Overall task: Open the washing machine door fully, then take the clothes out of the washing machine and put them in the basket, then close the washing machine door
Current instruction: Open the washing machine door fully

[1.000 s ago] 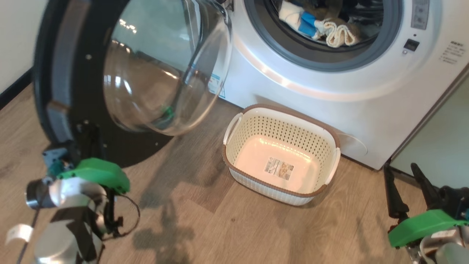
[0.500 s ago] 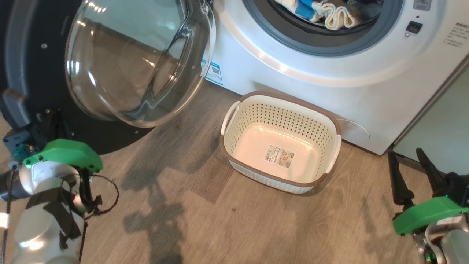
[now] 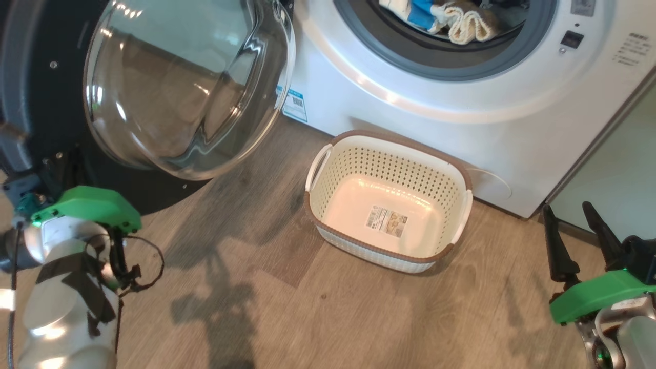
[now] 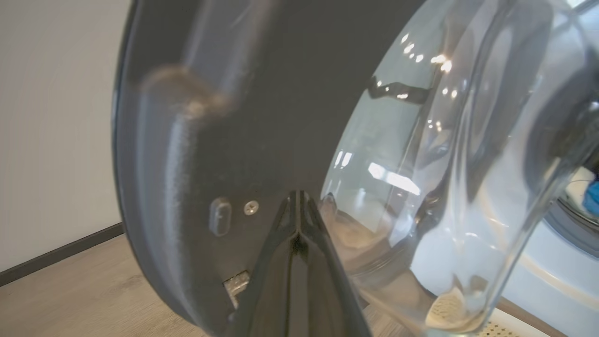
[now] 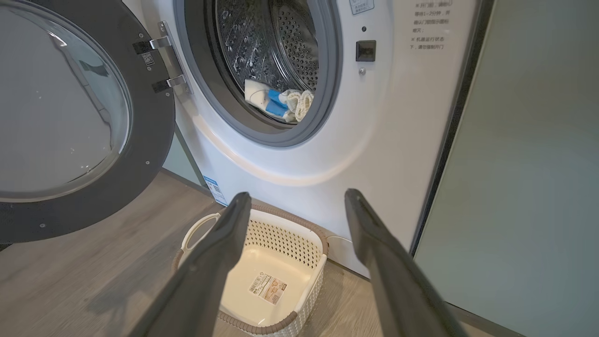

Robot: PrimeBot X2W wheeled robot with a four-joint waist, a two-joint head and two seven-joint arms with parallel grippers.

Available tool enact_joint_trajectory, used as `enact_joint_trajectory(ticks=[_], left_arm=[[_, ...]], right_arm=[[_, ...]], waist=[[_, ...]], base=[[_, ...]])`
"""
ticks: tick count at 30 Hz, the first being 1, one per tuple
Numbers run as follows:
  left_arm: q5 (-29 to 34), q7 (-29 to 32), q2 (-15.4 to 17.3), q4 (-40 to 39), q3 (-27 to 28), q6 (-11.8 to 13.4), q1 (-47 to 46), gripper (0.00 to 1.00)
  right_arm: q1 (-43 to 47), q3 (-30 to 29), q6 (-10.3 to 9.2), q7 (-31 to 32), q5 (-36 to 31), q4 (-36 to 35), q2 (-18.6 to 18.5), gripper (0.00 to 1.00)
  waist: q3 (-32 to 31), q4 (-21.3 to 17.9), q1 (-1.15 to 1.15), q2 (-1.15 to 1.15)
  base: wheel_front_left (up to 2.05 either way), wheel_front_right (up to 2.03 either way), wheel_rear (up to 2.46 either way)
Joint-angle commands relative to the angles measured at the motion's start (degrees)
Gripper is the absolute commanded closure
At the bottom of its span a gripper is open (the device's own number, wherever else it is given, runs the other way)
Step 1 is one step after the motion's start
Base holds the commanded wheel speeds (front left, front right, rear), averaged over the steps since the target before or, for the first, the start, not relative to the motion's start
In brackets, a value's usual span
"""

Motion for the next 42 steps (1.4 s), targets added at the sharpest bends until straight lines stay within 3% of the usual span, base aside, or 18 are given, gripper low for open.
enact_joint_trajectory(ticks=[1,8,14,17,19,20,31,42], left_arm=[[1.1,-0.3,2.0,-1.9,2.4,-0.5,-1.6,1.0],[4.2,-0.3,0.7,-5.2,2.7,-2.5,1.2,1.0],[6.2,-0.3,-1.1,-9.0,1.6,-4.1,5.4,0.77],[6.8,-0.3,-1.8,-11.0,1.2,-4.5,7.8,0.51],[7.2,-0.3,-2.3,-12.5,0.7,-4.9,9.7,0.11],[7.4,-0.3,-2.2,-13.0,0.4,-5.4,10.6,0.01],[7.5,-0.3,-2.5,-14.7,-1.3,-7.2,15.2,0.0],[6.7,-0.3,-0.5,-11.2,-0.5,-9.9,13.6,0.0]], right_arm=[[-1.2,1.0,-0.15,-0.6,-0.1,-1.4,-0.4,0.0],[-0.4,1.0,-0.15,-0.6,-0.3,-2.0,0.9,0.0],[0.6,0.6,-0.15,-0.6,-0.3,-2.2,1.9,0.0],[1.2,0.4,-0.15,-0.6,-0.4,-2.1,2.3,0.0],[1.7,0.2,-0.15,-0.6,-0.4,-2.1,2.5,0.0],[1.9,0.2,-0.15,-0.6,-0.4,-2.1,2.7,0.0],[3.4,-0.5,-0.15,-0.6,-0.8,-2.5,3.2,0.0],[4.0,-1.3,-0.15,-0.6,-2.0,-3.3,3.3,0.0]], waist=[[-0.6,-0.3,0.0,0.0],[-2.5,-2.4,0.0,0.0],[-4.2,-5.4,0.0,0.0],[-5.1,-7.4,0.0,0.0],[-5.8,-8.7,0.0,0.0],[-6.3,-9.6,0.0,0.0],[-8.9,-17.6,0.0,0.0],[-10.0,-25.8,0.0,0.0]], base=[[0.0,0.0,0.0],[0.0,0.0,0.0],[0.0,0.0,0.0],[0.0,0.0,0.0],[0.0,0.0,0.0],[0.0,0.0,0.0],[0.0,0.0,0.0],[0.0,0.0,0.0]])
